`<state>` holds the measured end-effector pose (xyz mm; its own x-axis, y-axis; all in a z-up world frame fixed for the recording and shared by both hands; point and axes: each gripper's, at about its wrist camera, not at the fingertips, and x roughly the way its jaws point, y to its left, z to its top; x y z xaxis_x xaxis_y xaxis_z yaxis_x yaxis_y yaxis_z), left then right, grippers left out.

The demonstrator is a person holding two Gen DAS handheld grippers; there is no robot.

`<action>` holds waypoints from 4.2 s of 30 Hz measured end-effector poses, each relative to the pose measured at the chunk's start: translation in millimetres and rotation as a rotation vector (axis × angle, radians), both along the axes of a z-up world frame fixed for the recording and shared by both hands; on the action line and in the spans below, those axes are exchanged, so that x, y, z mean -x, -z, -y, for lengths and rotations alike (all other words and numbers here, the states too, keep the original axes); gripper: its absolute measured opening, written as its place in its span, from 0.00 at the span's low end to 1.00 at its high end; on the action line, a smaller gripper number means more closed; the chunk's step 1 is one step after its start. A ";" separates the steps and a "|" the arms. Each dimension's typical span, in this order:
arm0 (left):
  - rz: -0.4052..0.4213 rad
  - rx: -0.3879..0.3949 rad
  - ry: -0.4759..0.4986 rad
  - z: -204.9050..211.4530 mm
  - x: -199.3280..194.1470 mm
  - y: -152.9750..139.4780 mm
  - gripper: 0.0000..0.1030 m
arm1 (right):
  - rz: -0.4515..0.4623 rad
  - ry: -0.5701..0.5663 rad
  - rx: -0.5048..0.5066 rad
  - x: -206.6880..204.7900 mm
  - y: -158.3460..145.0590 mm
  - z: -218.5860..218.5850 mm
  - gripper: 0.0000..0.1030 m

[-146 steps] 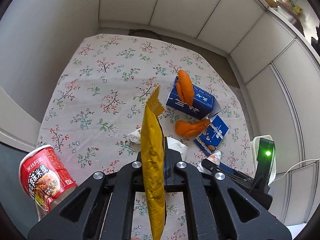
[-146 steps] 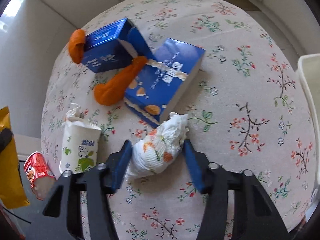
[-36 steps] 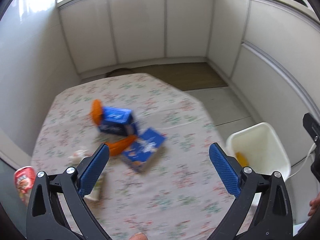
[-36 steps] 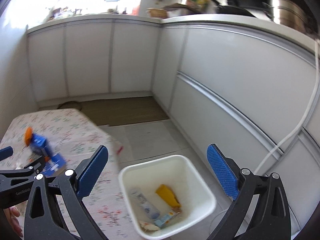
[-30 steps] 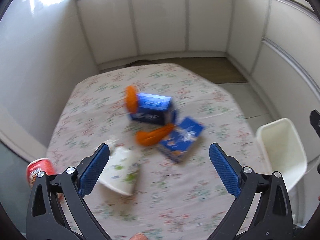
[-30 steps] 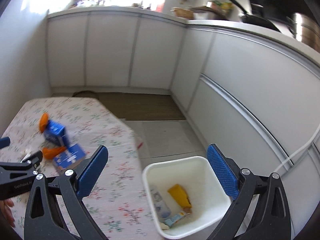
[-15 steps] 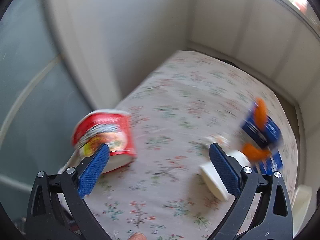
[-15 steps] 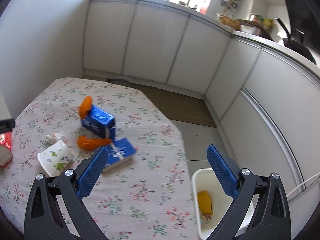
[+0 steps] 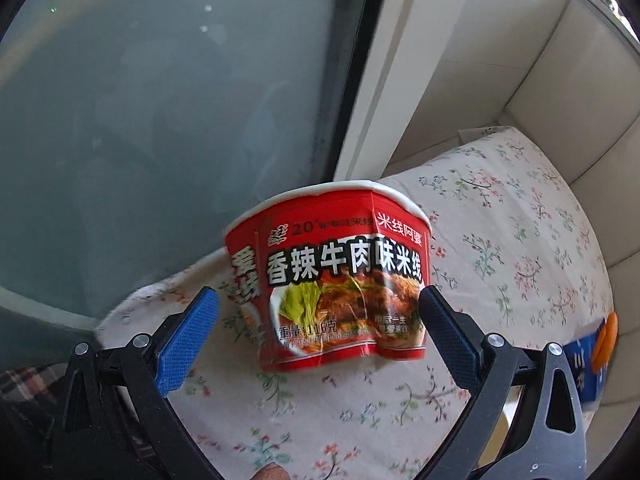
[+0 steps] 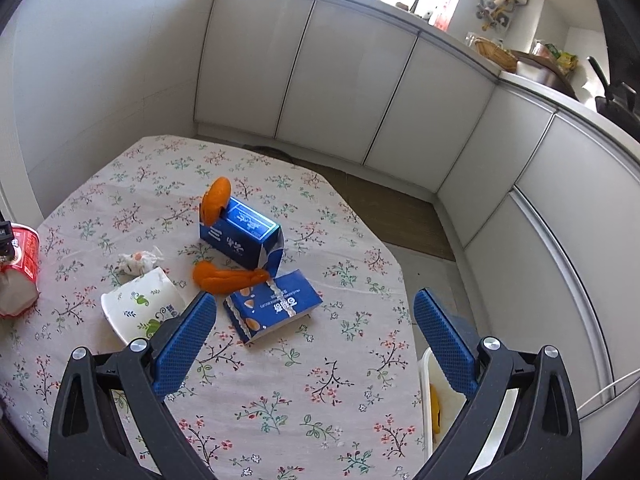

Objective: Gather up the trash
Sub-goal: 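Reach the left gripper to the red noodle cup and grasp its rim, then grasp the white paper cup with the right gripper while the left lifts the noodle cup, then carry the paper cup and noodle cup to the white bin and open both grippers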

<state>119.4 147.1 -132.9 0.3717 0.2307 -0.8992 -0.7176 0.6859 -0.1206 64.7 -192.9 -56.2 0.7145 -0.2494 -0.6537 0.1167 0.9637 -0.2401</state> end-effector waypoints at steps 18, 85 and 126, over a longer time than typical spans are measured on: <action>0.108 -0.001 0.353 59.3 -11.9 -13.3 0.60 | -0.240 0.013 -0.324 -23.7 51.6 6.8 0.93; 0.325 0.234 0.603 100.9 -21.3 -86.5 0.82 | -0.393 0.015 -0.796 -87.6 111.6 -59.5 0.52; 0.301 0.205 0.876 213.8 -17.7 -72.9 0.82 | 0.155 0.389 -0.080 68.0 -18.3 203.9 0.55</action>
<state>137.0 -66.7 -59.9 0.5604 -0.3919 -0.7296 0.1228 0.9106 -0.3947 -3.3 -396.8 -37.8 0.6689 -0.4723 -0.5741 0.5039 0.8558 -0.1169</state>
